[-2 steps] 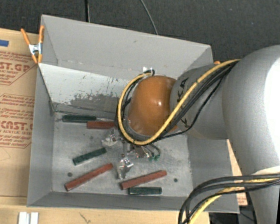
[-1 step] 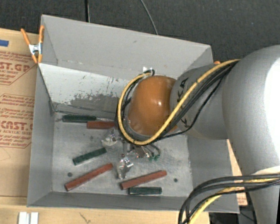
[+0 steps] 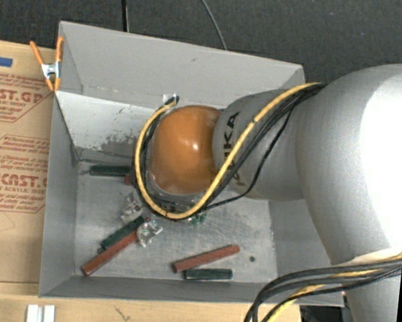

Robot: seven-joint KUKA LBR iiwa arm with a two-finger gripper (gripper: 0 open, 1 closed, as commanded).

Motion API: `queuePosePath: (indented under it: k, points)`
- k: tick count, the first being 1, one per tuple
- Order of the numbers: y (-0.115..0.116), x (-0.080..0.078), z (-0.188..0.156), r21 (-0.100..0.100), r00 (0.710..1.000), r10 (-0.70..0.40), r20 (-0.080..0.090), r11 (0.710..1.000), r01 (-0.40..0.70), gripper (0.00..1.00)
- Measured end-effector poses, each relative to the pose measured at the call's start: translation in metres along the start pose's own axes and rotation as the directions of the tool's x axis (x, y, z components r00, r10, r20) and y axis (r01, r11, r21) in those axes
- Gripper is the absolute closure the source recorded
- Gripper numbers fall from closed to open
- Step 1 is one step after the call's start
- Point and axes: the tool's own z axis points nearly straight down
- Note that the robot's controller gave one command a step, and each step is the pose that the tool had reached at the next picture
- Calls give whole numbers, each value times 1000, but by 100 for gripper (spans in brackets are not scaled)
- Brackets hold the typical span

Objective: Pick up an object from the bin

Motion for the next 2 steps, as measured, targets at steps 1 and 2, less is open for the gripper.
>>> queuePosePath:
  k: [1, 2]
  points:
    - [0, 0, 0, 0, 1000, 0, 0, 1000, 0, 100]
    - [-8, -10, -200, -4, 1000, -1, -10, 1000, 1, 100]
